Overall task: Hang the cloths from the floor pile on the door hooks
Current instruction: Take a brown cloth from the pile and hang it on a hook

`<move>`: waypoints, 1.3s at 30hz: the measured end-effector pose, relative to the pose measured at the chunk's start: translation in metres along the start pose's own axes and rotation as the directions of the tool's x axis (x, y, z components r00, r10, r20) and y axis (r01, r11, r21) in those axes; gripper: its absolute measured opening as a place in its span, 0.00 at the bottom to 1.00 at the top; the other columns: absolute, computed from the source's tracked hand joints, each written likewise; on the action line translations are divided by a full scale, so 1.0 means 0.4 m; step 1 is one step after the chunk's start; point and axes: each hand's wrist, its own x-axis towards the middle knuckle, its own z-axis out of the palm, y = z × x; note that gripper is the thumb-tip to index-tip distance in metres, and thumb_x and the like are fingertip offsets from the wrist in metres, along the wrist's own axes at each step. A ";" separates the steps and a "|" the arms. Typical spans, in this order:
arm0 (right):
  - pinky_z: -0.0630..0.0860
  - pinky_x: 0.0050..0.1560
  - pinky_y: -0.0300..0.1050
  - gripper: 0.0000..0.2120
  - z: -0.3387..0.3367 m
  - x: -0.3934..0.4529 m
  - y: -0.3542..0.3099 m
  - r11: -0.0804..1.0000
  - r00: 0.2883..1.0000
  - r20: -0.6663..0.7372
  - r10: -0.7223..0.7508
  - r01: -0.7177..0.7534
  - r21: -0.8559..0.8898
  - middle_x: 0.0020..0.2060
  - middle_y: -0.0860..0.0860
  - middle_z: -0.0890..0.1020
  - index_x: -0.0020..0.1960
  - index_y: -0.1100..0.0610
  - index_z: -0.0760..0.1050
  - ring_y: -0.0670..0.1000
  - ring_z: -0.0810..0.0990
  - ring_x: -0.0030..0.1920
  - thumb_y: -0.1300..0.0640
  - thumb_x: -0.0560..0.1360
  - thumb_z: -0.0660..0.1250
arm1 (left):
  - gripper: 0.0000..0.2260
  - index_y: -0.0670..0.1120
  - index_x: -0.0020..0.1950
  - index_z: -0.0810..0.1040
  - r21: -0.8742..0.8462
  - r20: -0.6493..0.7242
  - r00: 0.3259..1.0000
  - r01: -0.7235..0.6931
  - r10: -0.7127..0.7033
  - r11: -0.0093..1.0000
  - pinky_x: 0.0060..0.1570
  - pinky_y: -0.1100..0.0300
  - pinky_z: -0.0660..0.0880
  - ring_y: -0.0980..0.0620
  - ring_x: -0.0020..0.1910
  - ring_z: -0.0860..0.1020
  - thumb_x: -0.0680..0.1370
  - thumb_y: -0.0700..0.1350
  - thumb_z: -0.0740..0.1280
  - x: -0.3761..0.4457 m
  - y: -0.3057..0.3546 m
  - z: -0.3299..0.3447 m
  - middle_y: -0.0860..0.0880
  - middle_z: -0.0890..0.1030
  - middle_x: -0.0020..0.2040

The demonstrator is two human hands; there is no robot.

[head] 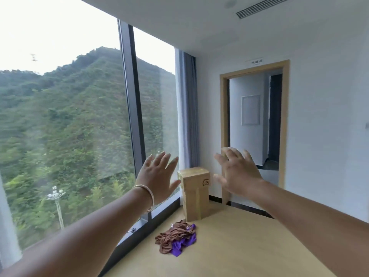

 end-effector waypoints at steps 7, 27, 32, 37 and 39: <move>0.50 0.74 0.60 0.31 0.057 -0.092 0.294 0.969 0.976 0.058 0.210 -0.199 -0.147 0.76 0.54 0.59 0.76 0.48 0.55 0.55 0.53 0.76 0.38 0.78 0.56 | 0.32 0.51 0.78 0.48 -0.155 -0.054 0.980 -0.195 0.189 0.968 0.75 0.46 0.48 0.47 0.77 0.50 0.79 0.64 0.50 0.231 0.285 0.097 0.47 0.54 0.78; 0.46 0.75 0.58 0.30 0.360 0.163 0.873 0.818 0.863 0.046 0.503 -0.459 -0.346 0.76 0.52 0.55 0.76 0.48 0.53 0.53 0.49 0.77 0.39 0.78 0.54 | 0.32 0.52 0.77 0.51 -0.302 -0.268 0.896 -0.428 0.355 0.852 0.73 0.45 0.51 0.46 0.76 0.54 0.78 0.67 0.48 0.969 0.676 0.455 0.49 0.59 0.76; 0.46 0.75 0.58 0.30 0.459 0.253 0.969 0.810 0.848 0.052 0.527 -0.483 -0.332 0.76 0.52 0.56 0.77 0.48 0.53 0.54 0.49 0.76 0.39 0.78 0.55 | 0.32 0.51 0.77 0.52 -0.288 -0.270 0.893 -0.432 0.361 0.854 0.72 0.45 0.53 0.46 0.75 0.56 0.78 0.67 0.48 1.129 0.711 0.541 0.48 0.61 0.75; 0.46 0.75 0.58 0.30 0.543 0.316 1.090 0.806 0.844 0.057 0.534 -0.487 -0.338 0.76 0.53 0.56 0.76 0.48 0.53 0.53 0.50 0.76 0.39 0.78 0.55 | 0.32 0.52 0.77 0.51 -0.310 -0.258 0.887 -0.453 0.384 0.836 0.73 0.45 0.52 0.47 0.75 0.55 0.78 0.66 0.49 1.256 0.794 0.624 0.49 0.60 0.76; 0.47 0.74 0.58 0.30 0.575 0.340 1.149 0.806 0.845 0.054 0.532 -0.487 -0.336 0.76 0.53 0.56 0.76 0.48 0.54 0.53 0.50 0.76 0.39 0.78 0.55 | 0.32 0.52 0.77 0.51 -0.313 -0.252 0.885 -0.457 0.391 0.833 0.73 0.45 0.52 0.47 0.76 0.54 0.78 0.66 0.49 1.307 0.832 0.652 0.49 0.59 0.76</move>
